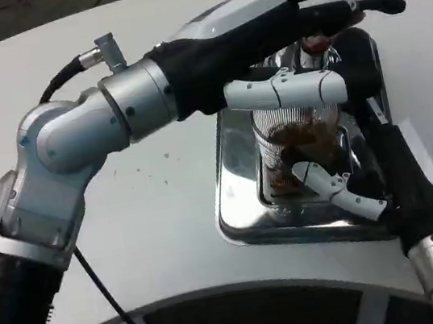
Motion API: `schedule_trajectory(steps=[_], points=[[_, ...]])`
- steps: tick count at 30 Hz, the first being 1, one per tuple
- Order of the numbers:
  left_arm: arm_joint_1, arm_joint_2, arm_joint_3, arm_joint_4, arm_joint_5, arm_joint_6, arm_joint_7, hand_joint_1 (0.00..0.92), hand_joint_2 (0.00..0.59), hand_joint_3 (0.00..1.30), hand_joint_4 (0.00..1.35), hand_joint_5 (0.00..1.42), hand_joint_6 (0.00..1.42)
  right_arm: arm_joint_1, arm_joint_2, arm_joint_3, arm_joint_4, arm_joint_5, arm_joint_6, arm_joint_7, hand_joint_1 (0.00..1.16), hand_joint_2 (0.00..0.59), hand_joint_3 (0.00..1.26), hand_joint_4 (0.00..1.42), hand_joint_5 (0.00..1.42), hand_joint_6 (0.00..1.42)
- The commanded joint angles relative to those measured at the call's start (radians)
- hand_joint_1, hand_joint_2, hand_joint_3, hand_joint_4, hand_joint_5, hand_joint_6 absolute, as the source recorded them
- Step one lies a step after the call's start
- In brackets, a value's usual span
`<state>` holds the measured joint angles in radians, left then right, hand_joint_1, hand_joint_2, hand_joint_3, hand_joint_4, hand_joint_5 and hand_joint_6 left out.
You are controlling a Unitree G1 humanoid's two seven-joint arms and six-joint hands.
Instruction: Grasp the cup under the faucet to collect the drink, then remove the cup.
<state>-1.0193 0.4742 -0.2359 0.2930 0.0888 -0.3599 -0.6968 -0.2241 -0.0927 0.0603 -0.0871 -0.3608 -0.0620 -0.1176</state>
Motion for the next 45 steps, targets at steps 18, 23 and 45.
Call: schedule_trajectory(steps=[18,23,45], points=[[0.043,0.037,0.008,0.021,0.022,-0.003,-0.046,0.000,0.124,0.16,0.05,0.07,0.06,-0.043,0.015,0.029,0.090,0.051,-0.036,-0.004,0.61,0.236,0.00,0.04,0.09,0.00],[0.044,0.040,0.009,0.028,0.024,-0.010,-0.047,0.000,0.124,0.16,0.05,0.07,0.06,-0.054,0.020,0.032,0.115,0.057,-0.052,-0.006,0.60,0.236,0.00,0.04,0.09,0.00],[0.065,0.036,0.041,0.013,0.009,-0.015,-0.013,0.000,0.121,0.15,0.06,0.09,0.09,-0.056,0.050,0.055,0.129,0.032,-0.045,-0.033,0.61,0.231,0.03,0.12,0.15,0.00]])
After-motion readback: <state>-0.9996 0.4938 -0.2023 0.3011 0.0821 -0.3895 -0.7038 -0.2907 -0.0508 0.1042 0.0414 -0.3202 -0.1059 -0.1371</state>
